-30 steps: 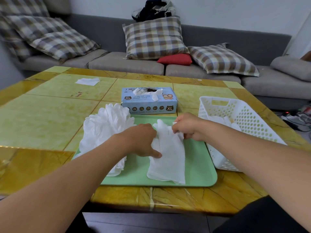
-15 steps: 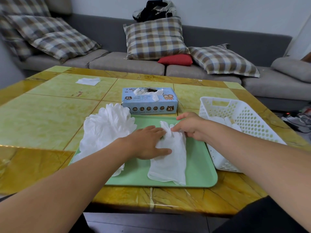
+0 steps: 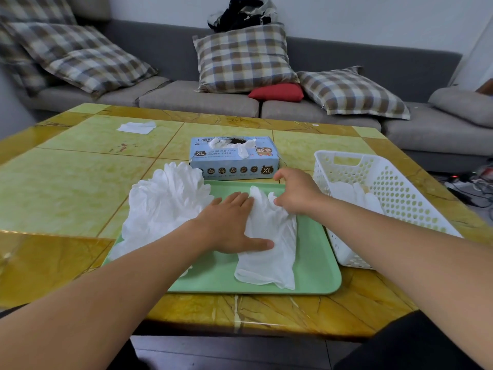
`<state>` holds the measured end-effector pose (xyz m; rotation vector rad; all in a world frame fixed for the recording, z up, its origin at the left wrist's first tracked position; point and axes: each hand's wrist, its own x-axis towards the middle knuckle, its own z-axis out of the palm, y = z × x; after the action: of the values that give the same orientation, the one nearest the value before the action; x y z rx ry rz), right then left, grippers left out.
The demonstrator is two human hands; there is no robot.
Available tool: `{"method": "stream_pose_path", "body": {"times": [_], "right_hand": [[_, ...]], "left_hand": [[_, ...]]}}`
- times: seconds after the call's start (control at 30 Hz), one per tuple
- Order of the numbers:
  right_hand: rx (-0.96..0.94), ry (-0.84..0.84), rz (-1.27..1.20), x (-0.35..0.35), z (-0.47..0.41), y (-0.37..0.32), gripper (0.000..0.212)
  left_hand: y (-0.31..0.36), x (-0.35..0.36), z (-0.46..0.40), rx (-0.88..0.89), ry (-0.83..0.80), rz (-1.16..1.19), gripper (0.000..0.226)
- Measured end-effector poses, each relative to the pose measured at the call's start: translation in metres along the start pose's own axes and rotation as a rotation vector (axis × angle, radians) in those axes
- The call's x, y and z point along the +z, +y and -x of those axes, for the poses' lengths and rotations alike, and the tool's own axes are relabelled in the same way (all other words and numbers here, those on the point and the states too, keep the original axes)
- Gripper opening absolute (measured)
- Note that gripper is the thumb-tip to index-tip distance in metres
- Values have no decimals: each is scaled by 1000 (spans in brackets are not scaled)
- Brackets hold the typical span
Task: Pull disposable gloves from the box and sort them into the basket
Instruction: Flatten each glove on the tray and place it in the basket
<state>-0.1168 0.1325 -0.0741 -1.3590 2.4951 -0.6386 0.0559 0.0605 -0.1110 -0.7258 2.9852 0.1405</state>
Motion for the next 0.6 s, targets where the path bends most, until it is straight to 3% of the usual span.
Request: {"method": "stream_pose_path", "body": {"times": [0.07, 0.13, 0.3, 0.43, 0.6], "right_hand": [[-110, 33, 64, 1, 1, -1, 32], [-162, -37, 95, 1, -1, -2, 23], [-156, -360, 184, 3, -6, -12, 42], [-160, -338, 225, 2, -7, -14, 47], [-103, -202, 95, -7, -10, -2, 57]], "left_hand": [[1, 0, -1, 40, -12, 12, 111], [4, 0, -1, 60, -31, 31, 105], [5, -1, -3, 58, -75, 104, 94], [1, -1, -6, 28, -2, 35, 94], [3, 2, -5, -41, -30, 19, 113]]}}
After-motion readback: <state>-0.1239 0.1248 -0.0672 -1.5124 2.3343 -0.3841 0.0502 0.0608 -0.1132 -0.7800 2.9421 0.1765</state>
